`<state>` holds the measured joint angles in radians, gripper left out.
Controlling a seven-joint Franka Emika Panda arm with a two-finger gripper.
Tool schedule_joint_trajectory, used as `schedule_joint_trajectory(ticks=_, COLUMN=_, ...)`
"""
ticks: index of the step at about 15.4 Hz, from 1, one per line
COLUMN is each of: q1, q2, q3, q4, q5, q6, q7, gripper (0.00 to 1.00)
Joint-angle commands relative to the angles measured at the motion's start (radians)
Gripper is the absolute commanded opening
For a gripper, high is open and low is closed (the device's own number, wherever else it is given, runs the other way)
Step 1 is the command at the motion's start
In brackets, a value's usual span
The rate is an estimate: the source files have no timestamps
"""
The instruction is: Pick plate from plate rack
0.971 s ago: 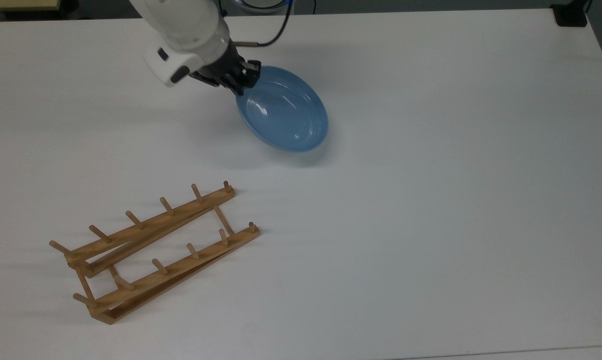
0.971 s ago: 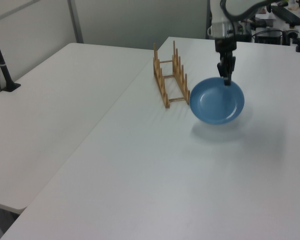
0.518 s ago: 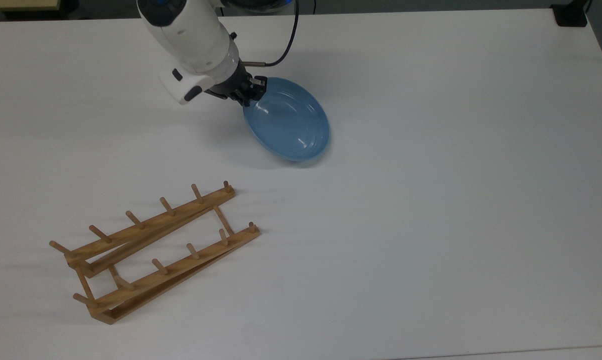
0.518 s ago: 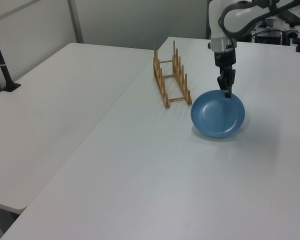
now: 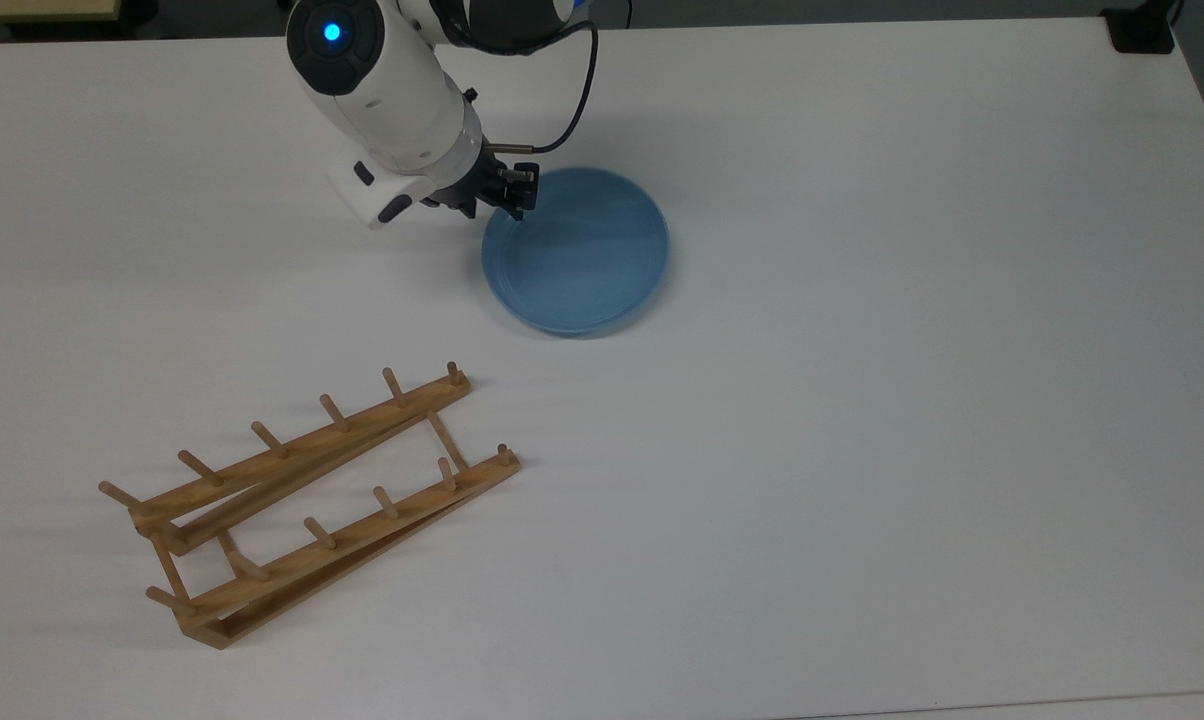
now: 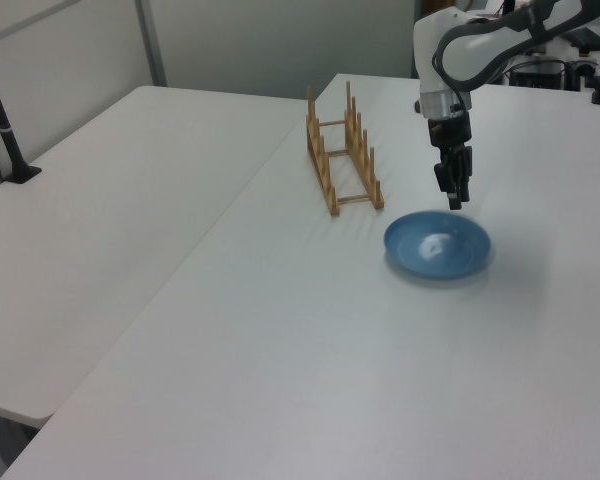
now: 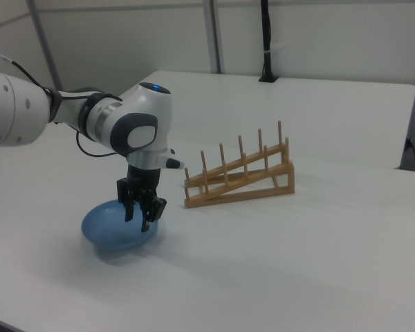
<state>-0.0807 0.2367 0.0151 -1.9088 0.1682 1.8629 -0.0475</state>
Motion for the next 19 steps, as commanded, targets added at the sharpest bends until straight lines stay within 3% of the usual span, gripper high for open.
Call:
schedule_joint_trajectory(ticks=1, q1=0.001, q2=-0.042, q3=-0.006, q4=-0.003, q5=-0.009, q6=0.010, q7=-0.003, gripper=0.98)
schedule_joint_trajectory(ticks=14, q1=-0.001, q2=-0.295, q3=-0.014, q4=0.316, q5=0.001, q6=-0.279, q7=0.208, gripper=1.00)
schedule_joint_trajectory(ticks=19, q1=0.009, q2=-0.356, q3=-0.018, q4=0.320, q5=-0.030, q6=-0.361, q7=0.225, gripper=1.00)
